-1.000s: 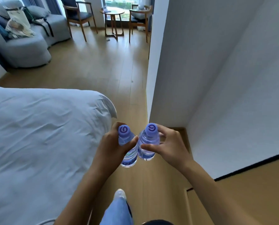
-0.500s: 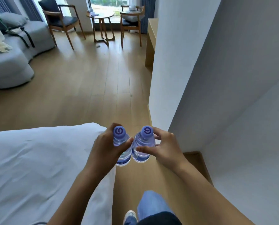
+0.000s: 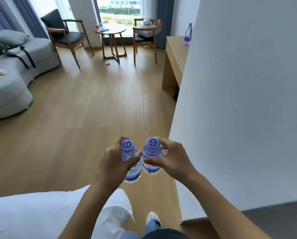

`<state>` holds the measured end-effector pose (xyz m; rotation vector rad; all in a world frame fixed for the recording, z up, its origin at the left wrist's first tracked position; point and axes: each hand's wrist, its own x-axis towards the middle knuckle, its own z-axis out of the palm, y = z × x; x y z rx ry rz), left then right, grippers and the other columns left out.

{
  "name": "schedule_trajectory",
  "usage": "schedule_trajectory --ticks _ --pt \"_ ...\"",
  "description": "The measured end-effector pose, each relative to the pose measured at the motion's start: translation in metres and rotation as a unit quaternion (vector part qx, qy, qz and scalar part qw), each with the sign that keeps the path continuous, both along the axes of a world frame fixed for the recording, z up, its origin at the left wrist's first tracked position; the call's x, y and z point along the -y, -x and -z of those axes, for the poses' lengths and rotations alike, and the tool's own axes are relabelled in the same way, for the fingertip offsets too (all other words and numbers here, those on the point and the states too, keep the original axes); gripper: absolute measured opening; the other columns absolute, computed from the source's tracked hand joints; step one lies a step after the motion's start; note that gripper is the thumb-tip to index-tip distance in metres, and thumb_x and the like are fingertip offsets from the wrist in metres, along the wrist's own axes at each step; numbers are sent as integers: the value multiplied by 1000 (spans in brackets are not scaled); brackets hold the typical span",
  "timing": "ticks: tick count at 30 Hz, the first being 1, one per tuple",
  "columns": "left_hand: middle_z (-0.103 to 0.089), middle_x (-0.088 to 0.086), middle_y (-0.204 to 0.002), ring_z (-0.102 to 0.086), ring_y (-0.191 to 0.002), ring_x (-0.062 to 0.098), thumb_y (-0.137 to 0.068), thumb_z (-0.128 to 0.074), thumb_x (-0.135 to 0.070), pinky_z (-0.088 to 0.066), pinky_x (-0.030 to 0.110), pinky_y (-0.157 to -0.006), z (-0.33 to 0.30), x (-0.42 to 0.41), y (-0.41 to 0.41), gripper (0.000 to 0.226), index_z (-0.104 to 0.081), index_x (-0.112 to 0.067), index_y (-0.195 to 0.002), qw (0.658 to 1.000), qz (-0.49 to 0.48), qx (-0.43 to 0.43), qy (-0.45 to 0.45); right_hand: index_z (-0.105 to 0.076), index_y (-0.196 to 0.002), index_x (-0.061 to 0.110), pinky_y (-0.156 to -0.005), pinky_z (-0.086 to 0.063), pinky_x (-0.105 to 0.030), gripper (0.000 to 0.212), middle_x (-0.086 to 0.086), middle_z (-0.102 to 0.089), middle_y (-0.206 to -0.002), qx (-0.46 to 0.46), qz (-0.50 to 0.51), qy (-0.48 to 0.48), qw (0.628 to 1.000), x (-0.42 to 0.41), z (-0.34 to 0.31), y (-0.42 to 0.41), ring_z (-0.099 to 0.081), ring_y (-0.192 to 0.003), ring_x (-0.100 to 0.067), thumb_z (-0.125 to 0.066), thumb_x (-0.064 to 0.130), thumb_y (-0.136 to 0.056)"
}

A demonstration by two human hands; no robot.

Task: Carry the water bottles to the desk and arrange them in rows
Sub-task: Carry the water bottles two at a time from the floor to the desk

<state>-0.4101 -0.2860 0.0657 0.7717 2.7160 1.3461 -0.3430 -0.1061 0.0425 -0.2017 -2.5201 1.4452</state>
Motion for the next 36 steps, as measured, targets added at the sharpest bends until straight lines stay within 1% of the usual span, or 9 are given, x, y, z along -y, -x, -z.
schedule_trajectory --ticks 5,10,15,18,21,24,26,30,36 --pt "-60 -14 -70 -58 -71 -3 -77 -80 -24 -43 8 -59 -8 -40 109 29 -57 -16 -91 1000 0 -1 -9 -69 -114 22 -82 -59 -36 47 10 -74 -100 4 4 -1 1000 -42 -8 111 -68 -92 -12 -85 39 -73" --pt "-62 -11 -70 -59 -69 2 -77 -80 -24 -43 13 -57 1 -75 225 27 -58 -16 -89 999 11 31 -9 -71 -112 20 -82 -58 -35 45 7 -75 -99 14 4 -2 1000 -78 0 221 -69 -89 -11 -86 36 -72" --pt "-61 -11 -69 -58 -62 8 -76 -80 -29 -44 17 -54 -3 -111 358 28 -56 -19 -88 999 48 22 15 -71 -108 21 -79 -57 -25 41 8 -75 -97 16 27 4 1000 -110 -4 343 -68 -88 -9 -86 36 -73" --pt "-61 -8 -69 -58 -63 13 -77 -80 -29 -47 25 -56 -14 -135 428 29 -55 -19 -87 997 73 18 18 -72 -106 25 -78 -55 -25 40 11 -75 -93 11 59 12 998 -128 -12 404 -68 -87 -7 -87 34 -70" --pt "-62 -9 -69 -59 -65 12 -77 -80 -27 -47 24 -58 -18 -162 490 28 -55 -21 -87 996 90 13 17 -72 -105 25 -79 -55 -28 41 11 -74 -93 10 88 14 996 -152 -16 457 -67 -88 -7 -88 34 -69" --pt "-63 -9 -71 -60 -65 12 -77 -80 -27 -49 31 -59 -17 -191 542 28 -56 -19 -88 995 98 12 9 -71 -106 27 -79 -56 -31 42 13 -74 -93 11 110 21 994 -177 -14 502 -68 -88 -7 -88 36 -68" --pt "-62 -9 -70 -60 -64 13 -76 -81 -27 -48 30 -58 -12 -217 579 28 -56 -19 -88 994 106 15 6 -71 -107 27 -80 -57 -32 43 14 -74 -93 17 118 27 992 -200 -10 536 -68 -89 -7 -88 36 -68" --pt "-61 -10 -68 -60 -63 15 -75 -80 -28 -49 33 -58 -4 -273 653 29 -55 -20 -87 993 120 21 9 -71 -109 28 -79 -56 -22 45 15 -74 -95 15 123 29 992 -251 -3 605 -68 -89 -3 -88 37 -68" --pt "-61 -10 -70 -60 -65 12 -76 -79 -30 -45 21 -56 -9 -373 766 29 -54 -21 -89 989 148 23 19 -71 -107 27 -76 -52 -12 43 16 -73 -95 -1 148 16 989 -343 -10 710 -67 -91 -1 -88 35 -69"
